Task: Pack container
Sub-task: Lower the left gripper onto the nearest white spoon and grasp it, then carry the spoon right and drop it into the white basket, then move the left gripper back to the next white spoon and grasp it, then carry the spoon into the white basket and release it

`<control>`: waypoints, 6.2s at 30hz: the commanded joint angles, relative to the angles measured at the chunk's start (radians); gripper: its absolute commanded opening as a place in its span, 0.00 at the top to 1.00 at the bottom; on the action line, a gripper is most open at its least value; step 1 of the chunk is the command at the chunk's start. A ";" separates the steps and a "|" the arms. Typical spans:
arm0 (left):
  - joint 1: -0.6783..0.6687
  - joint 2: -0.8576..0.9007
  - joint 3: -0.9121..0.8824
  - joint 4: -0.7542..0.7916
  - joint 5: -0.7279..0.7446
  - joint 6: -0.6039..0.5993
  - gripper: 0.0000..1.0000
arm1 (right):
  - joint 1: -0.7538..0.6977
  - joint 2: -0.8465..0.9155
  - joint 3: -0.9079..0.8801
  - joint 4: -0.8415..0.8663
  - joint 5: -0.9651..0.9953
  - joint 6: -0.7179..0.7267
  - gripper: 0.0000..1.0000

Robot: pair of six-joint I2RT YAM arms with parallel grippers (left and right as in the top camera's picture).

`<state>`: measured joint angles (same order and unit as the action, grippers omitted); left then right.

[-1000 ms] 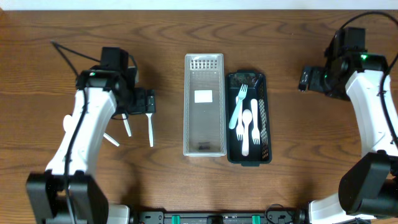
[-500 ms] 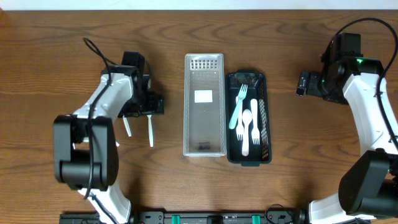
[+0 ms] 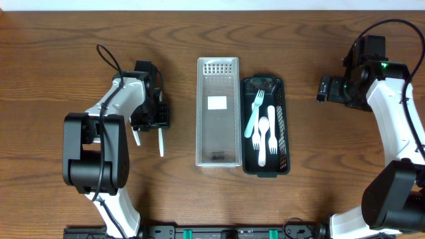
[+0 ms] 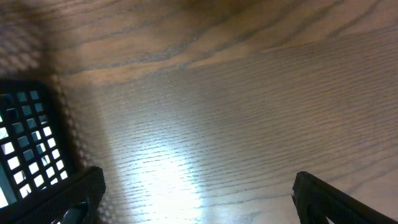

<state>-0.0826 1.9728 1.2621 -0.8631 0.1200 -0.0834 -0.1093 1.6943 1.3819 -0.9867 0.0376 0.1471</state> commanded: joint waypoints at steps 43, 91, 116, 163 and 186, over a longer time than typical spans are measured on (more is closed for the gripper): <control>-0.512 0.035 0.385 -0.118 -0.008 -0.165 0.94 | -0.010 -0.005 -0.003 -0.013 0.000 -0.022 0.01; 0.174 0.042 0.040 0.064 -0.096 -0.075 0.11 | -0.010 -0.005 -0.003 -0.027 0.000 -0.034 0.01; 0.174 0.068 0.038 0.034 -0.074 -0.070 0.81 | -0.010 -0.005 -0.003 -0.027 0.000 -0.040 0.02; -0.540 0.014 0.308 -0.028 -0.075 -0.143 0.92 | -0.042 -0.005 -0.003 -0.035 -0.001 -0.040 0.01; 0.095 -0.539 0.306 -0.318 -0.217 -0.187 0.03 | -0.043 -0.005 -0.003 -0.035 -0.001 -0.051 0.01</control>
<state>-0.1055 1.4567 1.5761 -1.1549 -0.0723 -0.2226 -0.1471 1.6947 1.3800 -1.0222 0.0372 0.1192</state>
